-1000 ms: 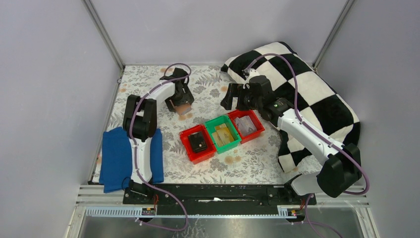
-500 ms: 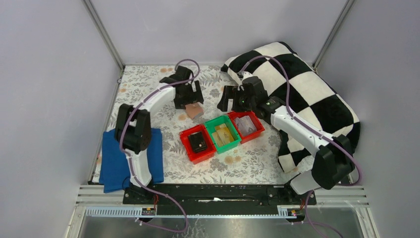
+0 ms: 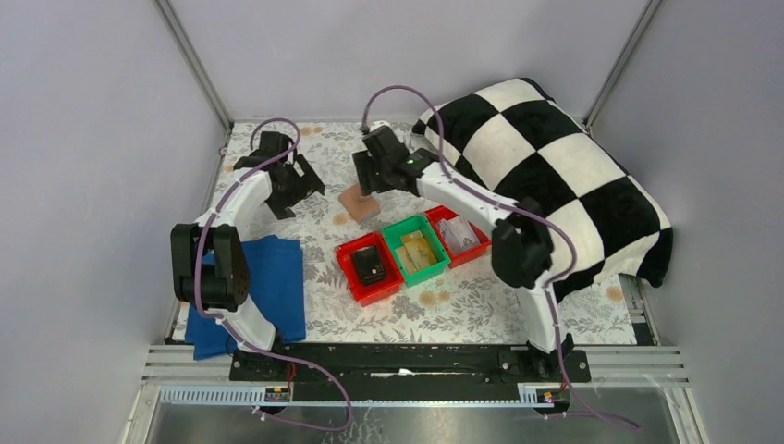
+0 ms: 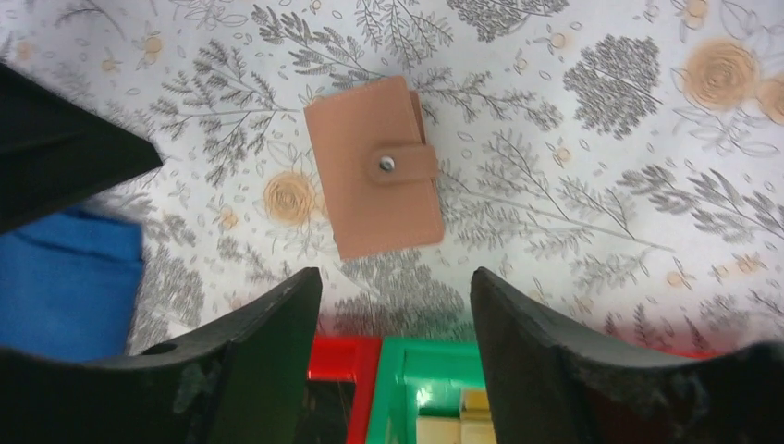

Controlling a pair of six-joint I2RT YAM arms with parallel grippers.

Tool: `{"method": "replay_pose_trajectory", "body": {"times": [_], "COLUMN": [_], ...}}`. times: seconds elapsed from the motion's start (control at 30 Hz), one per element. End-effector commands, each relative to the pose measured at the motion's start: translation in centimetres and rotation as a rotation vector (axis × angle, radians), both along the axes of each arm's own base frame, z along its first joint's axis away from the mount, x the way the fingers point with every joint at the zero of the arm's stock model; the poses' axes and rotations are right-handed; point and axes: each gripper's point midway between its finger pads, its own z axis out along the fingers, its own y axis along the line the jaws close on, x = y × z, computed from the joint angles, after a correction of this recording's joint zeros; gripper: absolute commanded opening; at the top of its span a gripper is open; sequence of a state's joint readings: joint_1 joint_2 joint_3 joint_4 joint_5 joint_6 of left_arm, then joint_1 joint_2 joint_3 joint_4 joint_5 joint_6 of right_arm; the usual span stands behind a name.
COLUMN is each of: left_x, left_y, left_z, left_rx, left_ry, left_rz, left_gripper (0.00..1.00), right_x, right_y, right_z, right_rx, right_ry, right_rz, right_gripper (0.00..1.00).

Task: Take the credit cards out of the card holder
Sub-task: Open the card holder at the center of the board.

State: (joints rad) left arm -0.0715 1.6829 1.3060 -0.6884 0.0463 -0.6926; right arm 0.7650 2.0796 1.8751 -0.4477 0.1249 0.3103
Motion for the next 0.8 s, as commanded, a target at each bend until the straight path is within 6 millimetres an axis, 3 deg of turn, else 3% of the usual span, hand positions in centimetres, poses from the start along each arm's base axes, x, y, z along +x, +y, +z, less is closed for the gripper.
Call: {"method": "replay_pose_trajectory", "body": {"times": [0.0,0.23,0.4,0.53,0.77], "left_x": [-0.6,-1.9,-2.5,-2.6,-2.7], "left_y": [1.4,2.8,2.9,2.7,2.4], "left_z": [3.1,3.6,2.7,2.6,2.0], "left_rx": [0.007,0.047,0.05,0.044,0.035], "left_ry": [-0.061,-0.084,-0.068,-0.064,-0.048], "left_rz": [0.061,0.128,0.127,0.115,0.101], "left_gripper": [0.99,0.99,0.99,0.99,0.99], "right_x": [1.2,3.0,4.7,5.0,4.7], "right_y": [1.5,4.6,5.2,5.8,5.3], "right_z": [-2.4,-5.7,-7.6,-9.2,-11.1], "right_rx": [-0.129,-0.143,-0.181,-0.185,-0.207], "right_ry": [-0.022,-0.022,-0.05,-0.04,-0.021], "right_rz": [0.036,0.07,0.05,0.069,0.051], "right_gripper": [0.65,0.64,0.62,0.6,0.39]}}
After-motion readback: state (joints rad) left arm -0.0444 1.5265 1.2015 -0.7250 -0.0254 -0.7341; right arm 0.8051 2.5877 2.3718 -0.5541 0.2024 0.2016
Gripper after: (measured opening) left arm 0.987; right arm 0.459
